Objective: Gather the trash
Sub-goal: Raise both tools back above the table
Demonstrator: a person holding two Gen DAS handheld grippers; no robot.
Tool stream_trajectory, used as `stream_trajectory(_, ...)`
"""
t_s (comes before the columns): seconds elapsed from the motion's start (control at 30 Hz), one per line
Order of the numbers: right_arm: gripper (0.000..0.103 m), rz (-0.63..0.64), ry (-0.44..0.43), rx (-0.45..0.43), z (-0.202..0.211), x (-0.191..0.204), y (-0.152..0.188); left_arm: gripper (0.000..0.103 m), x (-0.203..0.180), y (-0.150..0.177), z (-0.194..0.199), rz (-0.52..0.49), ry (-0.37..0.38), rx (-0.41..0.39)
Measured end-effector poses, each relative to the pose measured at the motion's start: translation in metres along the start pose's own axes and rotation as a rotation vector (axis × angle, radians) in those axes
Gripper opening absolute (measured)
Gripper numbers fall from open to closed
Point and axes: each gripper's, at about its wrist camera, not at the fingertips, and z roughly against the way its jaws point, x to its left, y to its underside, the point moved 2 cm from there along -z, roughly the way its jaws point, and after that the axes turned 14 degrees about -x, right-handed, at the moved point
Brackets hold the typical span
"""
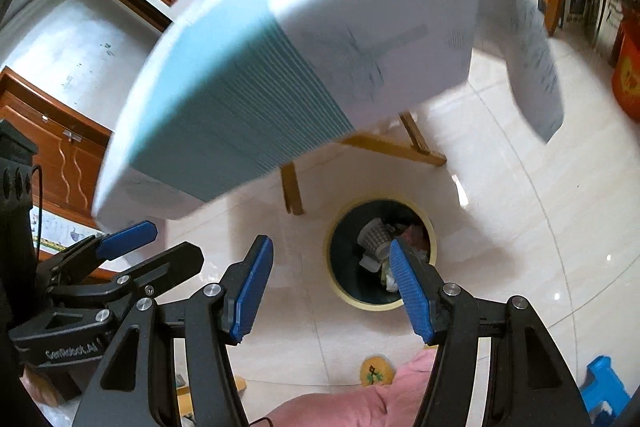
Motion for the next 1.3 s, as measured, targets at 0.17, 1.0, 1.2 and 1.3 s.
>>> stream_trajectory(0.17, 0.062, 0.040, -0.011, -0.088, 0.061, 0.040, -0.027, 0.083, -0.002, -0.030, 0.069, -0.021, 0.031, -0.067)
stream_trajectory(1.0, 0.062, 0.233, -0.052, -0.405, 0.209, 0.208, -0.095, 0.083, 0.034, -0.130, 0.302, -0.083, 0.089, -0.504)
stream_trajectory(1.2, 0.062, 0.232, -0.049, -0.419, 0.208, 0.213, -0.113, 0.084, 0.038, -0.143, 0.314, -0.077, 0.098, -0.528)
stream_trajectory(1.3, 0.062, 0.224, -0.048, -0.426, 0.201, 0.209, -0.128, 0.084, 0.043, -0.155, 0.314, -0.067, 0.097, -0.530)
